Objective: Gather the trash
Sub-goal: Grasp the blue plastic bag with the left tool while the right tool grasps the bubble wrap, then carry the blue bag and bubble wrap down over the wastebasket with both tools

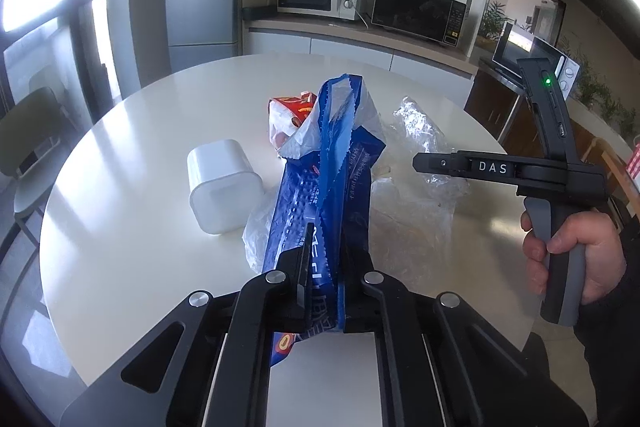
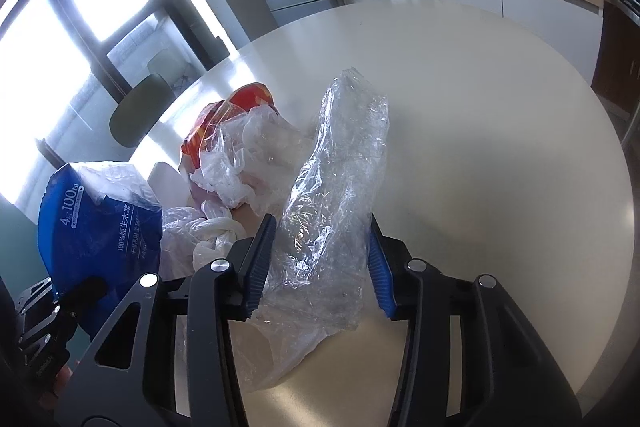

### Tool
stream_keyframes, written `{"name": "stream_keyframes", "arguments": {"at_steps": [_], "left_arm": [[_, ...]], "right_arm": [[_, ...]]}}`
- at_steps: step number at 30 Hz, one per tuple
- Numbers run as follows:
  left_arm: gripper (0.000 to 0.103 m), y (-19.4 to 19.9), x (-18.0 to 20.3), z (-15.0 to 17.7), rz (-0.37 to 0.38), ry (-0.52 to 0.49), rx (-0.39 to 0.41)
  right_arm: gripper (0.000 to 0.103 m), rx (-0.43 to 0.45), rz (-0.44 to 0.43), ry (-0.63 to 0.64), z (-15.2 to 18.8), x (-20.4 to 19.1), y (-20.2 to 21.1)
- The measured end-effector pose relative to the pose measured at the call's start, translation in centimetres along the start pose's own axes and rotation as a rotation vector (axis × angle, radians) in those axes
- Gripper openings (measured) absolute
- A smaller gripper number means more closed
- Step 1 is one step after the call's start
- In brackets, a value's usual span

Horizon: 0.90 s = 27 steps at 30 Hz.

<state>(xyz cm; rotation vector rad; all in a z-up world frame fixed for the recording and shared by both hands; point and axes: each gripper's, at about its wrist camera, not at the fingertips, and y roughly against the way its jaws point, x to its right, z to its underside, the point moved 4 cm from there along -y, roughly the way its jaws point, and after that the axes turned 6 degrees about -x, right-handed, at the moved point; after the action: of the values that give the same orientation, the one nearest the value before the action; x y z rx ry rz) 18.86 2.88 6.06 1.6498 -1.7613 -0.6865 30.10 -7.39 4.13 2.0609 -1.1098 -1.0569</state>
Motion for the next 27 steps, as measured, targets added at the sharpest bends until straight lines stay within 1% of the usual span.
{"name": "stream_keyframes", "arguments": {"at_steps": [6, 17, 23, 25, 27], "left_arm": [[0.007, 0.9, -0.4, 0.0, -0.003, 0.005, 0.021], [0.007, 4.0, -1.2, -0.1, -0.003, 0.026, 0.085], [0.007, 5.8, -1.7, 0.3, -0.013, 0.032, 0.113], [0.007, 6.4, -1.9, 0.6, -0.019, 0.033, 0.117], [0.007, 6.9, -2.0, 0.8, -0.02, 0.032, 0.119]], "right_arm": [[0.037, 0.027, -0.01, 0.011, 0.1, 0.0, 1.4], [0.034, 0.07, -0.004, 0.024, 0.3, 0.3, 4.3], [0.034, 0.095, -0.038, 0.045, 1.0, -0.4, 6.6], [0.034, 0.106, -0.071, 0.053, 1.4, -0.7, 7.5], [0.034, 0.113, -0.084, 0.063, 1.9, -0.9, 8.4]]}}
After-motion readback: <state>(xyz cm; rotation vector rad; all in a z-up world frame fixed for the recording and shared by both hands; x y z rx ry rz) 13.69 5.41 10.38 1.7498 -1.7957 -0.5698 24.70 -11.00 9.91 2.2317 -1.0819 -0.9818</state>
